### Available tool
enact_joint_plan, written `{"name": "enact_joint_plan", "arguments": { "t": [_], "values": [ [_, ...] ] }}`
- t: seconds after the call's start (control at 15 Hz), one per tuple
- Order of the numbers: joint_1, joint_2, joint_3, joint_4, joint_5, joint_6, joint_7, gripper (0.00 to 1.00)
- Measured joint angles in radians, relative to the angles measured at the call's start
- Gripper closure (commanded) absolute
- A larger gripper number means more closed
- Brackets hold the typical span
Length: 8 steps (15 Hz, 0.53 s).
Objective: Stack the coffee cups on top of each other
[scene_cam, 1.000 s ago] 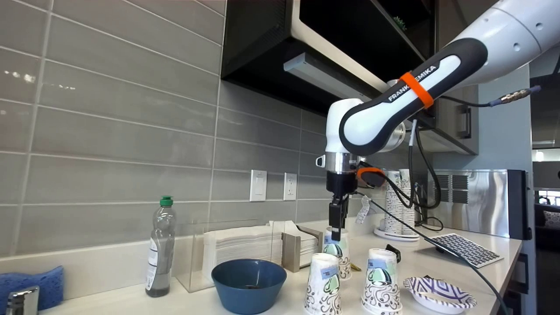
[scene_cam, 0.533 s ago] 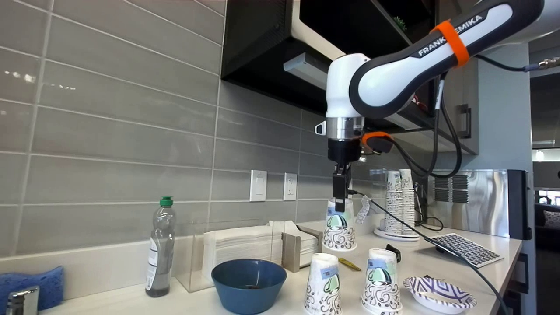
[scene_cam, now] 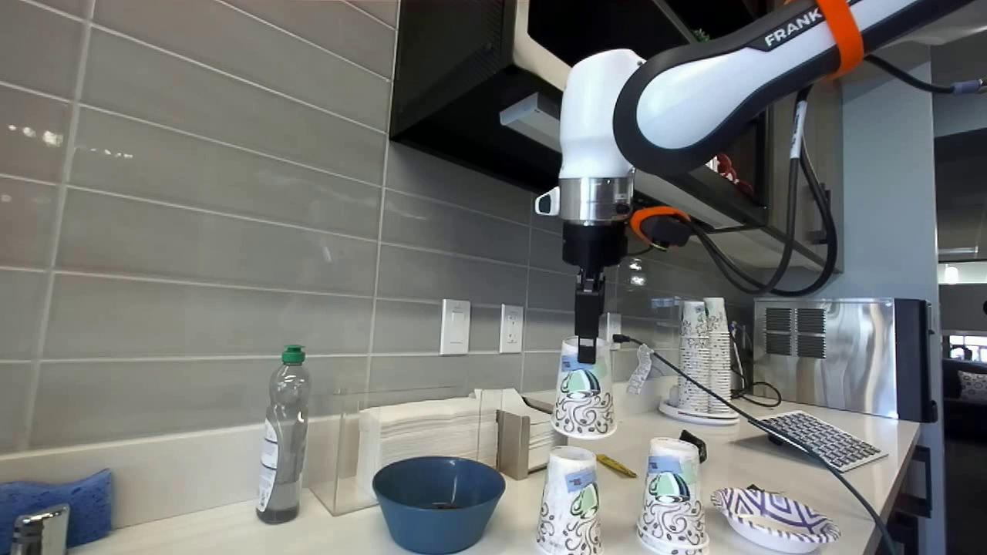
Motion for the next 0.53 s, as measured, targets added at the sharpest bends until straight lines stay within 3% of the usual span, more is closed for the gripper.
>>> {"name": "enact_joint_plan", "arguments": {
  "t": [0.53],
  "values": [
    [-0.002,0.061,-0.005,0.013,0.027,0.033,-0.020,0.60]
  ]
}}
